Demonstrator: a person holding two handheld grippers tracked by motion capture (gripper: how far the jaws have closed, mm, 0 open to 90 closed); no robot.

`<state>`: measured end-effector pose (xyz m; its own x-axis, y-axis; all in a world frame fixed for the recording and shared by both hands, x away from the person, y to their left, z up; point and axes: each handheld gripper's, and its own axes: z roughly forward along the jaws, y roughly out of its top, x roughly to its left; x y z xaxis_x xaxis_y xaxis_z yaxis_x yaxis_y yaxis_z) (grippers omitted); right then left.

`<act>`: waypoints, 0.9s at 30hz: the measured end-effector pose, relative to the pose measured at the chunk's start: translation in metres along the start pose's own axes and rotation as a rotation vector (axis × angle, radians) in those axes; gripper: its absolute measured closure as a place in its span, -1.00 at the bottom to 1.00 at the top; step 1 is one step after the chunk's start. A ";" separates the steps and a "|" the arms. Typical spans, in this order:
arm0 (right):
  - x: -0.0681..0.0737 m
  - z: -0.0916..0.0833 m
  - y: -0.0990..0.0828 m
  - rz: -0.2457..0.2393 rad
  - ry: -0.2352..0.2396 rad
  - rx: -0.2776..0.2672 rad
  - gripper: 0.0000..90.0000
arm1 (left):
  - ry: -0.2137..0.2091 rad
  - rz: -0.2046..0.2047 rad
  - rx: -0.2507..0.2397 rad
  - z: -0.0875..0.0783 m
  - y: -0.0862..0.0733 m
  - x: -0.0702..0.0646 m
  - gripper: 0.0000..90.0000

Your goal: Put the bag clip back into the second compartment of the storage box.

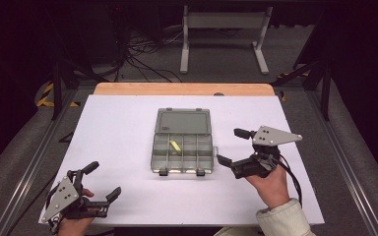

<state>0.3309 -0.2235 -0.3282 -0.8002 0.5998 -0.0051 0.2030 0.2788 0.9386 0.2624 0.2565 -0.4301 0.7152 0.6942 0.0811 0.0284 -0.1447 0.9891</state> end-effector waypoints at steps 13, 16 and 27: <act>-0.006 -0.026 -0.036 0.007 -0.034 -0.118 -0.97 | 0.005 -0.001 -0.001 0.000 0.000 0.000 -0.99; -0.008 -0.031 -0.047 0.022 -0.033 -0.124 -0.97 | 0.005 -0.004 -0.002 -0.001 0.000 0.000 -0.99; -0.011 -0.038 -0.084 0.065 -0.043 -0.098 -0.97 | 0.008 -0.003 0.001 0.000 0.000 0.001 -0.99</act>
<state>0.3011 -0.2819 -0.3942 -0.7614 0.6467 0.0444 0.1959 0.1643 0.9668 0.2630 0.2576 -0.4303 0.7097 0.7001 0.0786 0.0316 -0.1430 0.9892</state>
